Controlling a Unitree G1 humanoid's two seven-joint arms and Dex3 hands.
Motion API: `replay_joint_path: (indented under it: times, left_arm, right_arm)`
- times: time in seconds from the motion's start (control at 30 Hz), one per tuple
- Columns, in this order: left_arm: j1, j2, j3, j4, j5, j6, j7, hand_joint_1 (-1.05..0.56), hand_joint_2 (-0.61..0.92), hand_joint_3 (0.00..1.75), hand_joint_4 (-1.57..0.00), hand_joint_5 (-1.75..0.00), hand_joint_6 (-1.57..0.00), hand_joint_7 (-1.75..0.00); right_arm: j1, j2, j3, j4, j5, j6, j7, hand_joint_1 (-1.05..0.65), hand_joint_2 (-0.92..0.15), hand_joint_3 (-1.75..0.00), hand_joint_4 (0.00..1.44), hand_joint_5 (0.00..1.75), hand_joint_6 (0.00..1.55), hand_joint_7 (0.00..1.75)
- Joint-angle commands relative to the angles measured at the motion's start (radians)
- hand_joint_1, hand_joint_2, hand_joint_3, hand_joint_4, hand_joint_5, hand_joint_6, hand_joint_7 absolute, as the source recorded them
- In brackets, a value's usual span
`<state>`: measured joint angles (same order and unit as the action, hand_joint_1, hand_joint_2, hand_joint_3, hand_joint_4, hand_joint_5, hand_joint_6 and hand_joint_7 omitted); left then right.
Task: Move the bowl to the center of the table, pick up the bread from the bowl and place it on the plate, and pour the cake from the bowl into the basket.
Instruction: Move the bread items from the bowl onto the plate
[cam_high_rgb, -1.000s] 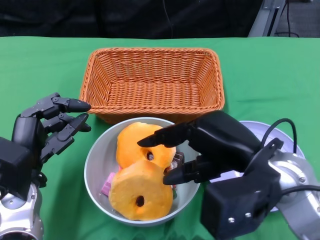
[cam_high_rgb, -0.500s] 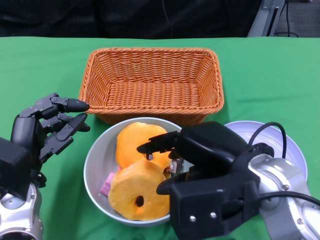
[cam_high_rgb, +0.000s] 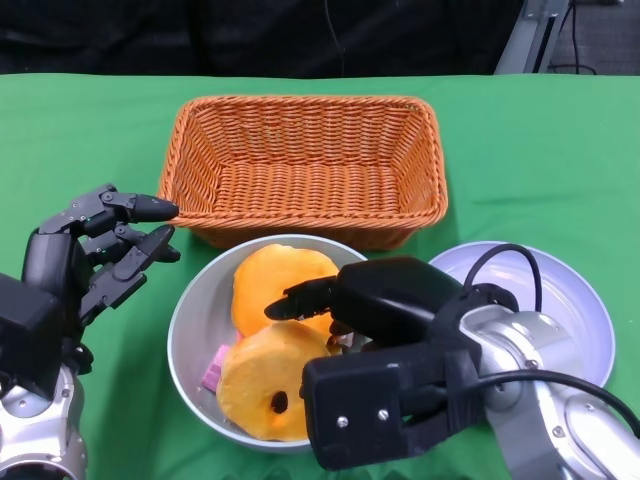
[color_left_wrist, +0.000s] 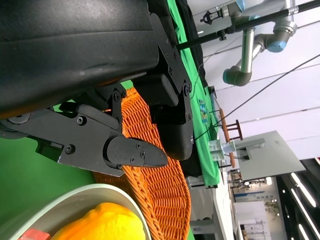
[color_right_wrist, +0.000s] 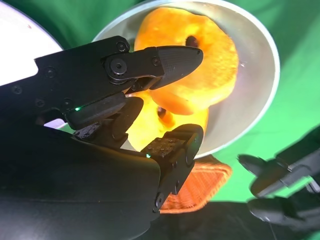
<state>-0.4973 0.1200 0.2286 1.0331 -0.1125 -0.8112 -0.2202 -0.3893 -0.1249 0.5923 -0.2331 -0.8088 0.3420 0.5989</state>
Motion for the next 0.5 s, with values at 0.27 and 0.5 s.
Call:
replay_joint_path:
  times: [0.27, 0.5]
  left_arm:
    - [0.002, 0.032, -0.011, -0.005, 0.033, -0.033, 0.045, -0.27, 0.92, 0.24, -0.84, -1.17, -0.84, -0.86]
    - [0.009, 0.035, -0.017, -0.022, 0.041, -0.039, 0.057, -0.27, 0.92, 0.25, -0.85, -1.17, -0.83, -0.87]
  right_arm:
    - [-0.019, -0.008, 0.080, 0.081, -0.080, -0.041, -0.073, -0.91, -0.92, -0.36, 0.74, 0.02, 0.47, 0.01]
    - [-0.012, 0.012, 0.120, 0.119, -0.144, -0.043, -0.104, -0.92, -0.92, -0.34, 0.78, 0.04, 0.45, 0.00]
